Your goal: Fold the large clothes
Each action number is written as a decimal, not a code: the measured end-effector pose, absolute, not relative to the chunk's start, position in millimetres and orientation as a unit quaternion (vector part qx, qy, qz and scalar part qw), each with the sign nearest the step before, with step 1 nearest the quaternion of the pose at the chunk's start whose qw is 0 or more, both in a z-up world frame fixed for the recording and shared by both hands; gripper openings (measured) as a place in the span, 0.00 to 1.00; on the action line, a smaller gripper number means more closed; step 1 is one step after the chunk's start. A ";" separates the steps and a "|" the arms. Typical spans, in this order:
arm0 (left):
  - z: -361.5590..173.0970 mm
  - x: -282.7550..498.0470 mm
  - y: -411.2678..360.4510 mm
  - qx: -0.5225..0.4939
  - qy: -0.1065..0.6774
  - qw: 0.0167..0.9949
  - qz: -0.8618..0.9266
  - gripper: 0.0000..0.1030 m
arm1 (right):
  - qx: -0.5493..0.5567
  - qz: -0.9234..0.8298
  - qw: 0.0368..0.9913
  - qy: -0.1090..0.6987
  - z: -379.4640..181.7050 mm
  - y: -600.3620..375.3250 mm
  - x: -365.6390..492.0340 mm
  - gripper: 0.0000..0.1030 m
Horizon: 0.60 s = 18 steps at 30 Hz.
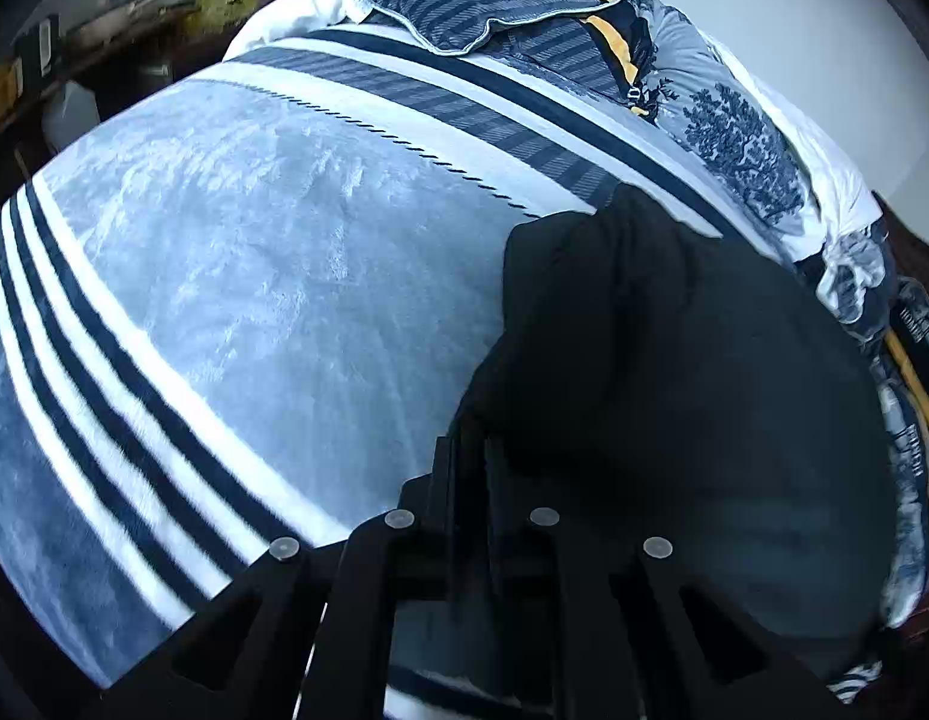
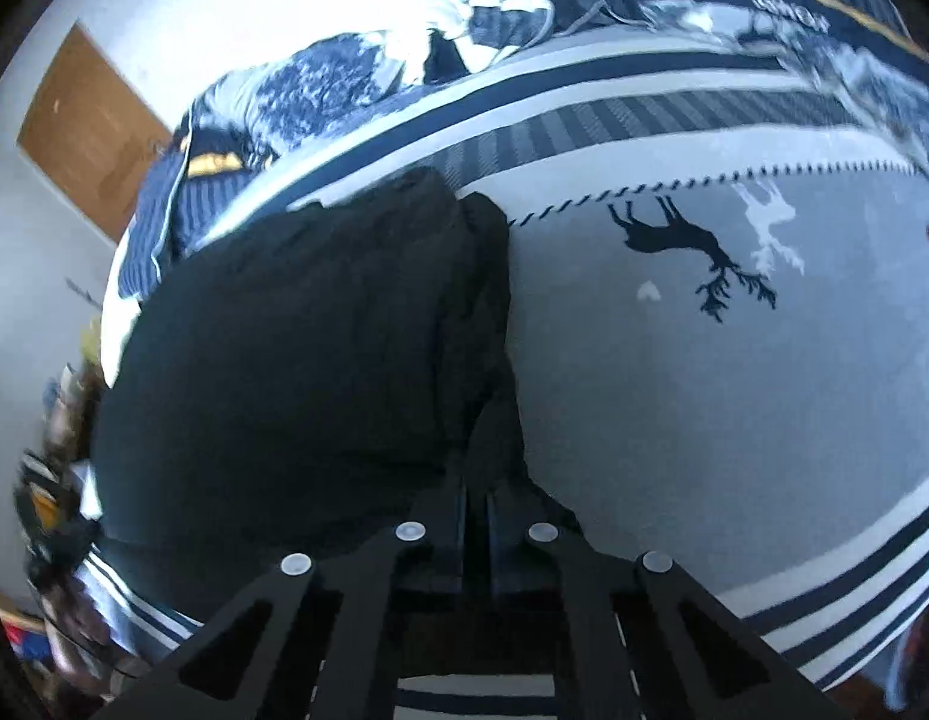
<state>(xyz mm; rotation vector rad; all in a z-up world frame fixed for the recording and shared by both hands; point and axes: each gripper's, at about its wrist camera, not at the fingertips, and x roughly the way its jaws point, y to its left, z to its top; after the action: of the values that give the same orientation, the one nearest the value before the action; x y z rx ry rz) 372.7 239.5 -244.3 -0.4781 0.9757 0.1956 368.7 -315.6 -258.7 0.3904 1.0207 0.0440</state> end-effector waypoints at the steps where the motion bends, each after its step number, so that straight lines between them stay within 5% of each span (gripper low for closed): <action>1: -237.3 365.8 243.4 -0.236 0.459 0.852 0.088 0.09 | 0.191 0.022 0.856 0.479 -252.4 -315.4 362.5 0.06; 3: -227.2 349.8 251.4 -0.248 0.440 0.858 0.090 0.13 | 0.216 0.033 0.857 0.467 -242.4 -319.0 345.4 0.08; 4: -225.2 341.9 254.4 -0.253 0.431 0.861 0.096 0.26 | 0.230 0.038 0.857 0.460 -239.1 -321.2 335.6 0.19; 5: -225.8 333.2 257.4 -0.257 0.427 0.861 0.100 0.43 | 0.234 0.039 0.858 0.457 -238.5 -322.7 331.1 0.48; 7: -235.8 318.5 259.0 -0.263 0.429 0.859 0.098 0.49 | 0.229 0.045 0.860 0.455 -243.1 -321.9 318.4 0.74; 13: -231.9 286.3 245.5 -0.268 0.364 0.885 0.110 0.49 | 0.205 0.034 0.861 0.464 -264.0 -317.8 308.2 0.64; 18: -240.6 302.1 223.6 -0.231 0.418 0.874 0.086 0.48 | 0.190 0.042 0.862 0.468 -269.1 -310.6 311.7 0.49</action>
<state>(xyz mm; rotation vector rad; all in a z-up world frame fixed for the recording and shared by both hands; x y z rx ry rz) 302.1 223.6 -240.6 -0.4814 0.8737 0.1797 311.7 -310.6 -269.1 0.3984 0.9820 0.0876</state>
